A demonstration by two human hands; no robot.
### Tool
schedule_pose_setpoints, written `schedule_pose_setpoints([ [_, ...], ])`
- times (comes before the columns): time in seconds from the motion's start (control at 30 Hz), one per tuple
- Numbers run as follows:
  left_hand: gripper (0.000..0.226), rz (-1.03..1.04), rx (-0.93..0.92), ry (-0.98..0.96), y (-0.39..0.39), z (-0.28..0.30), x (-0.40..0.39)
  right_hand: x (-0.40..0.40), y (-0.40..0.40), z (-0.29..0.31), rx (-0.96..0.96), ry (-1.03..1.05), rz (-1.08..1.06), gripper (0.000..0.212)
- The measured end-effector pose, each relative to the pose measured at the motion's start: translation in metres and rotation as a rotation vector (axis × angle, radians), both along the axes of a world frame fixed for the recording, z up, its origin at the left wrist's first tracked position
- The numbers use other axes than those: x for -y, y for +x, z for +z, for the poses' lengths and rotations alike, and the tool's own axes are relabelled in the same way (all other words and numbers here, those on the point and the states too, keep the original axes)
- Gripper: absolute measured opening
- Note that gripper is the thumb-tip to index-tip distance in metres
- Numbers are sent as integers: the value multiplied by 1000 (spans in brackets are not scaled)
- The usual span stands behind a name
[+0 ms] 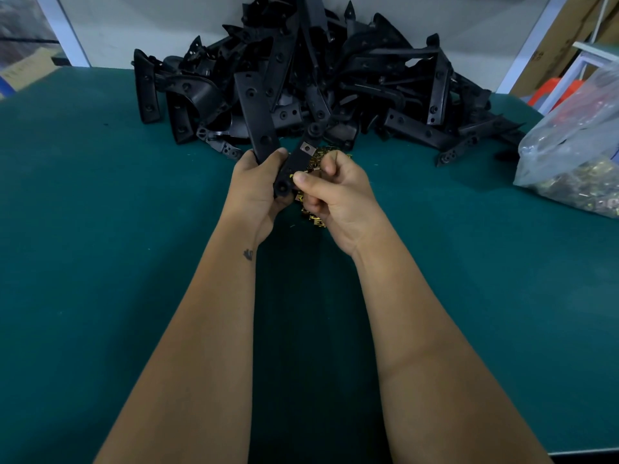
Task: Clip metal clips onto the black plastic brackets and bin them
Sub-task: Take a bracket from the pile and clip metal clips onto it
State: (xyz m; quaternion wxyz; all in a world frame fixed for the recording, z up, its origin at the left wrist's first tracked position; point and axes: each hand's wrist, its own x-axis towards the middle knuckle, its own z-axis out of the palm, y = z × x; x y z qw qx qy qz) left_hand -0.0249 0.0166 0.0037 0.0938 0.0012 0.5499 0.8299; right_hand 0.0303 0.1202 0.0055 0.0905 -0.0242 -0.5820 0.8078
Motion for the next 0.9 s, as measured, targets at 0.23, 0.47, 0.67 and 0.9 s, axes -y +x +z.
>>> schedule_pose_setpoints([
  [0.23,12,-23,17,-63,2,2,0,-5,1,-1,17,26,31,46],
  [0.47,10,-6,-1,-79,1,1,-2,-5,2,2,20,-2,39,46],
  [0.67,10,74,-33,1,0,0,-3,8,-2,2,-10,-63,-94,48],
  [0.9,9,158,-117,-50,1,-2,-8,11,-2,2,15,-213,-101,47],
])
